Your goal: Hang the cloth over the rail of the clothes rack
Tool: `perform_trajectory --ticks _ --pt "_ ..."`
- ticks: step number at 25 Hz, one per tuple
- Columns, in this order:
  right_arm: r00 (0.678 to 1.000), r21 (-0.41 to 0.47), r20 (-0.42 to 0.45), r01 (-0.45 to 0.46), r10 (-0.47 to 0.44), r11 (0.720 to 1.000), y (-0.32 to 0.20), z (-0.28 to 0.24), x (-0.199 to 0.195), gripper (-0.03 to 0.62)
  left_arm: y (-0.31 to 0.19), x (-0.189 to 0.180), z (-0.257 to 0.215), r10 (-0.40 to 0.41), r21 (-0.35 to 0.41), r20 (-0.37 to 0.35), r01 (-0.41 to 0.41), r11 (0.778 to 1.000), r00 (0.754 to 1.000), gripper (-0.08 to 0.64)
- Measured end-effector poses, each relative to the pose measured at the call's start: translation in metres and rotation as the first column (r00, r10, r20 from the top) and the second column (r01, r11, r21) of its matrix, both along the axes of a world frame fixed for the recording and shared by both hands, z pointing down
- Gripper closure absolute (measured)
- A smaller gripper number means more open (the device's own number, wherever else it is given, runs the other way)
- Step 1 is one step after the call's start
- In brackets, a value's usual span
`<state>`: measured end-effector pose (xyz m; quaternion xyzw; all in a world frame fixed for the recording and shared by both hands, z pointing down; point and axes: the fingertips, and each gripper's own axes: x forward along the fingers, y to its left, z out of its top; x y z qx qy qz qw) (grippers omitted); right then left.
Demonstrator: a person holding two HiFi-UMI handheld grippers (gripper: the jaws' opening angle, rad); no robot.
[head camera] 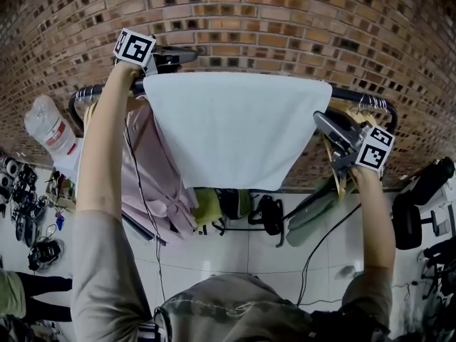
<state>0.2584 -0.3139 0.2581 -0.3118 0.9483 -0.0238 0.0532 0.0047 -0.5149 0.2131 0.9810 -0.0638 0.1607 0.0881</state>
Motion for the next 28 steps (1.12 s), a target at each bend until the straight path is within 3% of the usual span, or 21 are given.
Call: perform_trajectory --ticks 2,6,8,11,13,15,17,19,23,26,28 --pt "1.0 0.002 0.022 0.019 -0.019 1.0 0.001 -0.002 -0.001 0.552 -0.001 -0.002 0.0 -0.008 0.002 0.002 0.008 1.0 1.0 0.554" --pt "0.998 -0.007 0.028 0.049 -0.048 0.999 0.001 -0.001 -0.002 0.568 0.0 -0.003 -0.005 -0.019 0.021 -0.029 0.02 1.0 0.999 0.554" --pt "0.999 -0.013 0.026 0.04 -0.04 0.999 0.002 -0.001 0.001 0.568 -0.005 0.0 -0.009 -0.034 0.057 -0.04 0.036 0.998 0.999 0.554" --pt "0.999 -0.024 0.025 0.027 -0.026 0.999 0.002 0.0 0.0 0.568 -0.018 0.001 -0.01 -0.075 0.134 -0.001 0.074 0.988 0.997 0.554" --pt "0.999 -0.036 0.024 0.033 -0.032 0.999 0.0 0.0 -0.004 0.568 -0.027 -0.007 -0.025 -0.12 0.179 -0.056 0.128 0.975 0.991 0.552" --pt "0.999 -0.052 0.026 0.04 -0.039 0.998 -0.003 0.0 -0.006 0.568 -0.039 -0.022 -0.057 -0.194 0.164 -0.219 0.231 0.959 0.956 0.552" --pt "0.999 -0.063 0.031 0.046 -0.044 0.997 -0.005 0.002 -0.006 0.568 -0.047 -0.043 -0.091 -0.257 0.177 -0.356 0.335 0.926 0.898 0.554" --pt "0.998 -0.073 0.033 0.05 -0.048 0.996 -0.006 0.005 -0.006 0.568 -0.039 -0.061 -0.117 -0.266 0.259 -0.411 0.391 0.883 0.872 0.552" --pt "0.998 -0.091 0.039 0.058 -0.055 0.994 -0.008 0.009 -0.004 0.568 0.014 -0.099 -0.18 -0.195 0.403 -0.509 0.432 0.807 0.838 0.552" --pt "0.997 -0.114 0.048 0.061 -0.056 0.992 -0.008 0.016 -0.001 0.568 0.062 -0.124 -0.197 -0.188 0.369 -0.587 0.468 0.803 0.787 0.552" --pt "0.997 -0.135 0.047 0.063 -0.057 0.989 -0.009 0.018 0.001 0.568 0.094 -0.139 -0.183 -0.208 0.304 -0.647 0.498 0.812 0.733 0.552"
